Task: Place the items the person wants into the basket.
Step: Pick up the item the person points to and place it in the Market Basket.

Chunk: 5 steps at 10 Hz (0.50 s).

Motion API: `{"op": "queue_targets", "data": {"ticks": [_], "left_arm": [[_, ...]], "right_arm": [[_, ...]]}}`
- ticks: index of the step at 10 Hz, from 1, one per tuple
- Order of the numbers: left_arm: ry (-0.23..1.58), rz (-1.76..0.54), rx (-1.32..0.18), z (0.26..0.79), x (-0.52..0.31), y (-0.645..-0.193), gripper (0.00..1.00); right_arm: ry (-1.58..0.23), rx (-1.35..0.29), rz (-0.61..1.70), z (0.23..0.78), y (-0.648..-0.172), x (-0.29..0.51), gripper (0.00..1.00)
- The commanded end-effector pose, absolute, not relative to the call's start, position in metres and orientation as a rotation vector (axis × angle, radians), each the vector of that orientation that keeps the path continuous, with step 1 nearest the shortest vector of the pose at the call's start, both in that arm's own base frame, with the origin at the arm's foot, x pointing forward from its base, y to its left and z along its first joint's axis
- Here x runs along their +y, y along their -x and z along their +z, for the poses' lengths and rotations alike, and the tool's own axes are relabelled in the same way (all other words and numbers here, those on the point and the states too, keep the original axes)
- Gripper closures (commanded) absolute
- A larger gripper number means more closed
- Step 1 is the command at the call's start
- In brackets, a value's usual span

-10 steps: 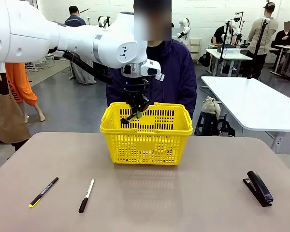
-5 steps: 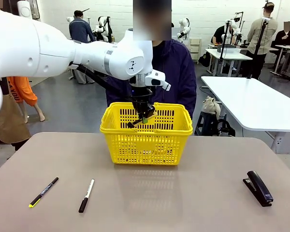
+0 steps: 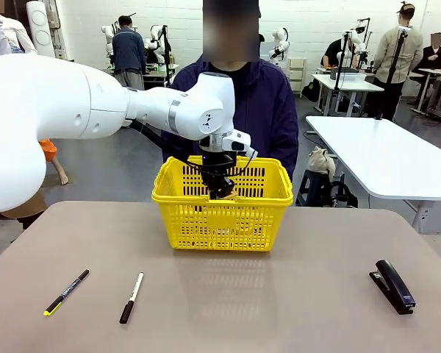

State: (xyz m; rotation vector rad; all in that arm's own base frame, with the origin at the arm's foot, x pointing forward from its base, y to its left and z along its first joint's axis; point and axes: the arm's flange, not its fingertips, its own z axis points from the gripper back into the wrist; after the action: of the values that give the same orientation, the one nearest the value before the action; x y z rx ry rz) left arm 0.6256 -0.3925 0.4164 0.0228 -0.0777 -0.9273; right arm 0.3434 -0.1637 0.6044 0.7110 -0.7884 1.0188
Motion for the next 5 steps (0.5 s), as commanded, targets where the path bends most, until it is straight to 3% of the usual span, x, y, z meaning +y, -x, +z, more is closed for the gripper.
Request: {"op": "queue_targets", "data": {"ticks": [1, 3, 4, 5], "left_arm": [[-0.012, -0.957, -0.062, 0.4264, -0.3999, -0.6384, 0.73], [-0.005, -0.962, -0.057, 0.4258, -0.4001, -0.6390, 0.73], [-0.003, -0.961, -0.054, 0.4256, -0.4001, -0.6394, 0.41], [-0.001, -0.961, -0.051, 0.4248, -0.4005, -0.6383, 0.26]], "right_arm": [[-0.720, -0.795, 1.032, 0.6047, -0.3437, -0.1656, 0.00], [-0.720, -0.795, 1.032, 0.6047, -0.3437, -0.1656, 0.00], [-0.720, -0.795, 1.032, 0.6047, -0.3437, -0.1656, 0.00], [-0.720, -0.795, 1.032, 0.6047, -0.3437, -0.1656, 0.00]]}}
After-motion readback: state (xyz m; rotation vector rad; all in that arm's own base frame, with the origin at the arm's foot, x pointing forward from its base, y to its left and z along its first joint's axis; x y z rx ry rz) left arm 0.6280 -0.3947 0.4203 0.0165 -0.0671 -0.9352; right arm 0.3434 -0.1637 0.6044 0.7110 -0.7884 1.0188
